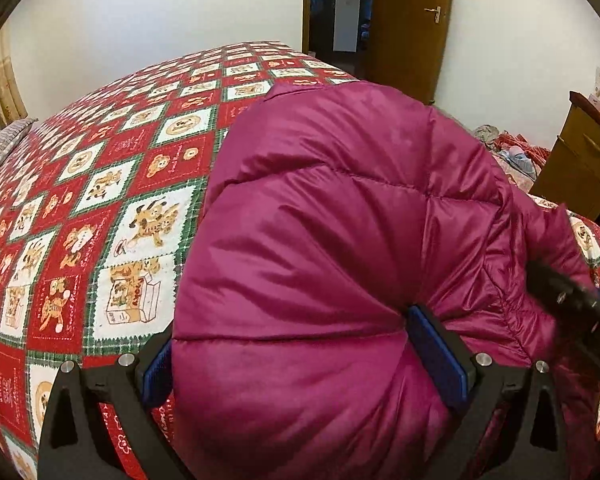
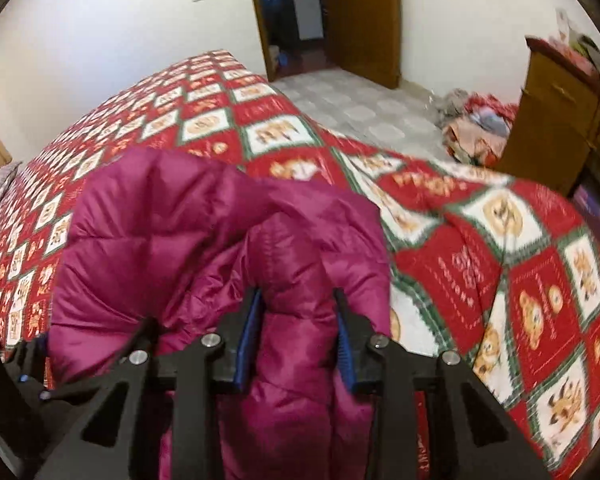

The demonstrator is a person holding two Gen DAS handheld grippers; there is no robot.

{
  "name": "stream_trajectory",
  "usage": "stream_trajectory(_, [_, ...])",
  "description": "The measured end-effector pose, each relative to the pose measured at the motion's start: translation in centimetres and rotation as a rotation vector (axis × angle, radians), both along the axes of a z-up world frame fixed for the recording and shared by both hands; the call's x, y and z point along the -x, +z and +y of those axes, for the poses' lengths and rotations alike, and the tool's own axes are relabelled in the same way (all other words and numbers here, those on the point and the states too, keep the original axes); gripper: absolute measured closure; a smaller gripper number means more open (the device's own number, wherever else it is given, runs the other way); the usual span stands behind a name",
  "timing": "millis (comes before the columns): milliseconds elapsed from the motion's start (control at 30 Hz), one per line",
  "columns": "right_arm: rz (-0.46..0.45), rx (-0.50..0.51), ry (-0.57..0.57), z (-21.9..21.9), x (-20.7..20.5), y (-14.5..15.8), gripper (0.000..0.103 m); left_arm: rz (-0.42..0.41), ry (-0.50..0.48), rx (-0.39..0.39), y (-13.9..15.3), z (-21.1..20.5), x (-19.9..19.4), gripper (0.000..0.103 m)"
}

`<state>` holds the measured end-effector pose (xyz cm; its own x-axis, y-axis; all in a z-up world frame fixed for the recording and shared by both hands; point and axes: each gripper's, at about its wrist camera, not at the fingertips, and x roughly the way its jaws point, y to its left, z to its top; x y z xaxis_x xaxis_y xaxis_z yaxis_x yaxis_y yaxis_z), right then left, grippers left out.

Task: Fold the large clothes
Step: 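Lower the bundle onto the quilt and open both grippers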

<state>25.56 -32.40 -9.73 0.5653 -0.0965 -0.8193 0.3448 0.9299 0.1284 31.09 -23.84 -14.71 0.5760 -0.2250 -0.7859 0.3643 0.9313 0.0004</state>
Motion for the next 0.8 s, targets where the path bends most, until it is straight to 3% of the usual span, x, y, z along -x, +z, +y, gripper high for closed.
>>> stream_trajectory(200, [0.018,0.029,-0.020,-0.1,1.3,-1.7,0.061,-0.006,-0.012,-0.016,-0.1,-0.4,0.1,0.001])
stream_trajectory(600, [0.024,0.097,-0.022,0.5,0.9,-1.9,0.057,-0.007,-0.020,-0.023,-0.5,-0.8,-0.5,0.000])
stream_trajectory(700, [0.017,0.133,-0.017,1.1,1.5,-1.4,0.050,0.014,-0.046,-0.035,-0.3,-0.5,-0.3,0.000])
stream_trajectory(733, [0.016,0.160,-0.024,1.4,2.1,-1.0,0.039,0.021,-0.060,-0.039,-0.1,-0.4,-0.2,0.000])
stream_trajectory(800, [-0.021,0.179,-0.051,1.7,4.1,0.1,0.034,0.033,-0.081,-0.037,0.2,-0.1,-0.1,0.000])
